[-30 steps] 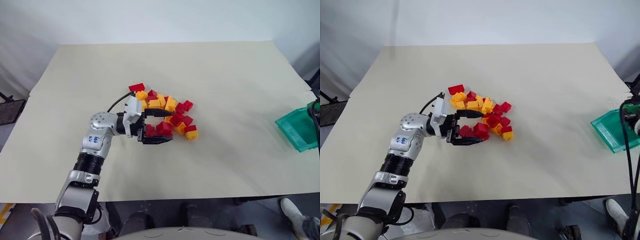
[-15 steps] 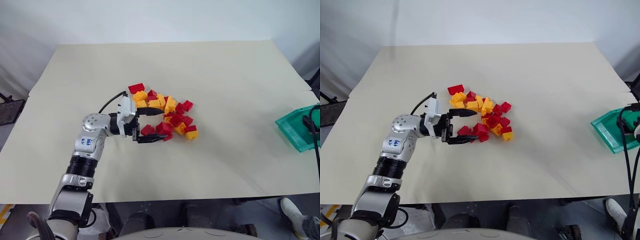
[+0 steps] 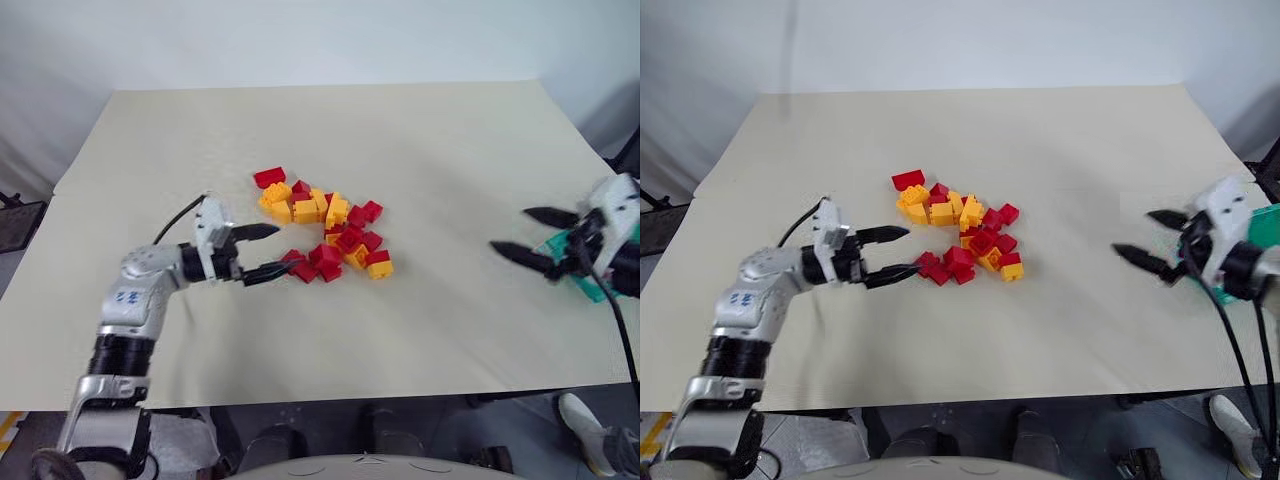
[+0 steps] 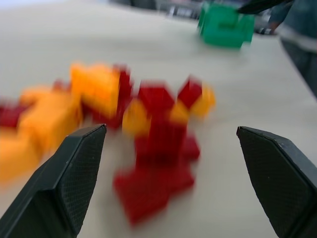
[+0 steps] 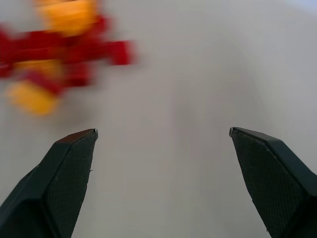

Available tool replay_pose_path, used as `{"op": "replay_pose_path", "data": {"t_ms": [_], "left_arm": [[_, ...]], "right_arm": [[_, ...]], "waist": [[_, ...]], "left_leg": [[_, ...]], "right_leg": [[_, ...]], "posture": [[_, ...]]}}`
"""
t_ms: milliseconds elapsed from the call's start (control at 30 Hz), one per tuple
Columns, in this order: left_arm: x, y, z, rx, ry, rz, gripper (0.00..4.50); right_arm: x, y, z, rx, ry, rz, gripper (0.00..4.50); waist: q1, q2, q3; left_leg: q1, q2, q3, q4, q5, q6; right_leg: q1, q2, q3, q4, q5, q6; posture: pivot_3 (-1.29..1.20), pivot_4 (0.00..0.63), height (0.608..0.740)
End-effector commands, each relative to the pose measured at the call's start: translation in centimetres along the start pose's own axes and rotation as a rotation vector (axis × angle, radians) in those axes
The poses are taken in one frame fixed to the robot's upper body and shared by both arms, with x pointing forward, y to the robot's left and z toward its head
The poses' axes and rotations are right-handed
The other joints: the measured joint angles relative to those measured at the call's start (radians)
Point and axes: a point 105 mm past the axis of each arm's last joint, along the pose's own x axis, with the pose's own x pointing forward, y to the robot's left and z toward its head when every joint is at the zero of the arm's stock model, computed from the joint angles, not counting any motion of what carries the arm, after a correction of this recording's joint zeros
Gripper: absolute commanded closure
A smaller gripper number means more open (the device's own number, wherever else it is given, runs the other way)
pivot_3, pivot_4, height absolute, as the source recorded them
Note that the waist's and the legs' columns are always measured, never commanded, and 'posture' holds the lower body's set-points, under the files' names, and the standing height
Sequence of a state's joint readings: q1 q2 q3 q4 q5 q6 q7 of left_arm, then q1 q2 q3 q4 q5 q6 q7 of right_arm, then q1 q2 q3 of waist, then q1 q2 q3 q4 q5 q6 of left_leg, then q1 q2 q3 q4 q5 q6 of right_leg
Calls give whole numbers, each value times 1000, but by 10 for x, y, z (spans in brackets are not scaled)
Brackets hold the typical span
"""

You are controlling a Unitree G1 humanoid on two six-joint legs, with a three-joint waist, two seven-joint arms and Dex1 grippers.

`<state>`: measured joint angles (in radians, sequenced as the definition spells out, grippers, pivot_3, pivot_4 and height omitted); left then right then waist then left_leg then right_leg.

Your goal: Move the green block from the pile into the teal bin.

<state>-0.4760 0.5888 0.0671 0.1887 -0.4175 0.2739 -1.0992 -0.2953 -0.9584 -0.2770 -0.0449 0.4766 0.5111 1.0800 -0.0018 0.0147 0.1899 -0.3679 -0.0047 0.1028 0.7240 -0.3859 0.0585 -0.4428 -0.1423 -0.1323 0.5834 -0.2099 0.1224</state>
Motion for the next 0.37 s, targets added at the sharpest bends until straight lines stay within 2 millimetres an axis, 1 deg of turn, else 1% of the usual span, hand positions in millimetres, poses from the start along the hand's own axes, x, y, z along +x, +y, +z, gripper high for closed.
{"op": "replay_pose_path", "data": {"t_ms": [33, 100, 167, 367], "left_arm": [[-34, -5, 1, 37, 11, 33, 0], [-49, -8, -5, 25, 29, 56, 0], [-59, -10, -6, 30, 36, 90, 0], [-82, -10, -7, 30, 48, 178, 0]], "right_arm": [[4, 11, -5, -113, 51, 146, 33], [8, 8, -11, -131, 72, 173, 33], [10, 3, -12, -132, 50, 176, 33], [20, -4, -14, -141, 18, 172, 33]], "waist": [[-1, 0, 0], [0, 0, 0], [4, 0, 0], [-1, 0, 0]], "left_leg": [[0, 0, 0, 0, 0, 0], [0, 0, 0, 0, 0, -1], [0, -1, 0, 0, 0, 0], [0, -1, -2, 0, -1, -2]], "right_leg": [[0, 0, 0, 0, 0, 0], [0, -1, 0, 0, 0, 0], [0, -2, -1, 0, 0, 0], [0, -4, -3, 1, 0, -2]], "posture": [[0, 150, 740], [0, 150, 740], [0, 150, 740], [0, 150, 740]]}}
